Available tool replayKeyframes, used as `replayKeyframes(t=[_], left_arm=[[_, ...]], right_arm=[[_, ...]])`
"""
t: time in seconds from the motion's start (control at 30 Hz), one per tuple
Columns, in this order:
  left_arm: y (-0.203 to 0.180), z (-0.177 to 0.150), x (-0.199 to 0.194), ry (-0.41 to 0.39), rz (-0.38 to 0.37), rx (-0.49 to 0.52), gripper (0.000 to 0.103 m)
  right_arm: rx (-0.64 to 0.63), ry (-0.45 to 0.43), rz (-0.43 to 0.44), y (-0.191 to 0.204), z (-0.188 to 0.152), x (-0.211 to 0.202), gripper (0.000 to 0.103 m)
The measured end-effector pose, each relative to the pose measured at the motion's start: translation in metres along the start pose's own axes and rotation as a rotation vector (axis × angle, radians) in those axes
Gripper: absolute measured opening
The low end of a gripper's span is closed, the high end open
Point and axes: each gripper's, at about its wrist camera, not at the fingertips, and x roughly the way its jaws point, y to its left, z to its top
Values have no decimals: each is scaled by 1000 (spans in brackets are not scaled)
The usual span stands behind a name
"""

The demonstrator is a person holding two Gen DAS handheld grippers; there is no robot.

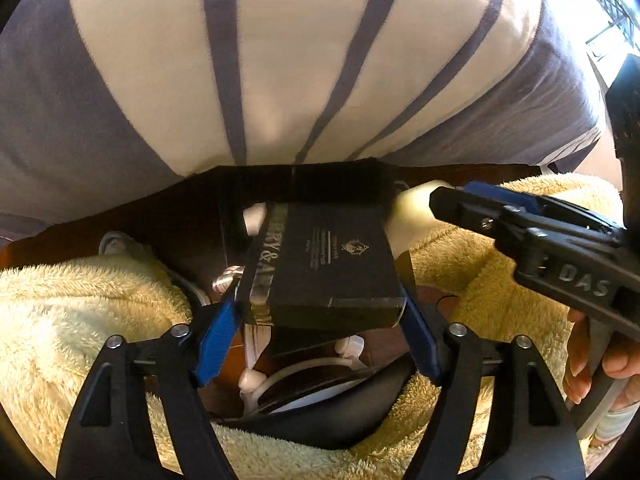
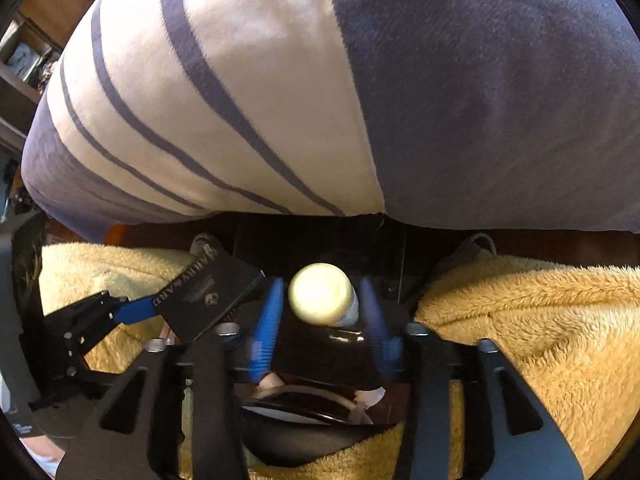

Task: Collect trash
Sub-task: 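Open both tools to drop the box and bottle into the bin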

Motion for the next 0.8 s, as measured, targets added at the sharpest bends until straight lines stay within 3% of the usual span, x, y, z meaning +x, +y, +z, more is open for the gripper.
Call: replayKeyframes(t=[0.23, 0.6, 0.8], left_arm=[[-1, 2, -13, -42, 23, 4, 90], [-3, 13, -82, -212, 53, 5, 92], [1, 22, -126, -325, 91, 1, 92]], right_arm=[[15, -61, -10, -2, 9, -19, 62], [11, -211, -29, -1, 21, -67, 64], [-26, -340, -58, 5, 34, -106, 66]])
